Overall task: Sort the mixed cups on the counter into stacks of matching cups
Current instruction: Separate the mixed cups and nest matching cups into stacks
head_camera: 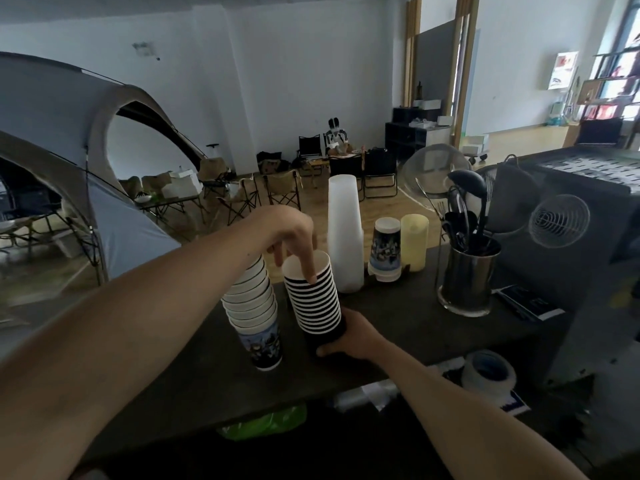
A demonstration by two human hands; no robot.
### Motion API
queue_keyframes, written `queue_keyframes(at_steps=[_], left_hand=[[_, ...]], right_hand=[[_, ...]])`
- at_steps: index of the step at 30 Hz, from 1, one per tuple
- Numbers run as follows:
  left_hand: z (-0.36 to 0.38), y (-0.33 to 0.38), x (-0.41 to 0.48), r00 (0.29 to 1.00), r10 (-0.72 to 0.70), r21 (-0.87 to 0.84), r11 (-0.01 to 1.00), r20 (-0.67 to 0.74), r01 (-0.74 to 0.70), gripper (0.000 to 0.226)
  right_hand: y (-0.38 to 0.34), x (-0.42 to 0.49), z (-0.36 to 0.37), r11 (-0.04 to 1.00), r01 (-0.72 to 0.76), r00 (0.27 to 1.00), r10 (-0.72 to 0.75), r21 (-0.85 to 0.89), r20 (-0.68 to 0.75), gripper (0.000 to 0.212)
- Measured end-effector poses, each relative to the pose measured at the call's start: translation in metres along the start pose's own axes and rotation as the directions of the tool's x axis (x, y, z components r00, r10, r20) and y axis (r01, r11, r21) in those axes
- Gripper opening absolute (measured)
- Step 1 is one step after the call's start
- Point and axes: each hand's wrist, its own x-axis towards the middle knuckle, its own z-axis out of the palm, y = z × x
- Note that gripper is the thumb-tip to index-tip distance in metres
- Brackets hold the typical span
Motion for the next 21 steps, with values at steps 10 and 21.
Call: queue_keyframes(at_steps=[10, 21], left_hand=[[-0.040, -0.036, -0.015, 0.991, 0.134, -0.300, 0.944, -0.025, -0.135, 0.073], [-0.058, -0.109, 0.027, 0.966, 0.039, -0.761, 0.608, -0.256, -0.226, 0.032]], right_hand=[[-0.025, -0.017, -0.021, 0.951, 0.116, 0.971, -0.047, 0.287, -0.236, 0.069], [-0.134, -0.027, -0.112, 0.916, 0.389, 0.552, -0.150, 0.094, -0.820, 0.071]])
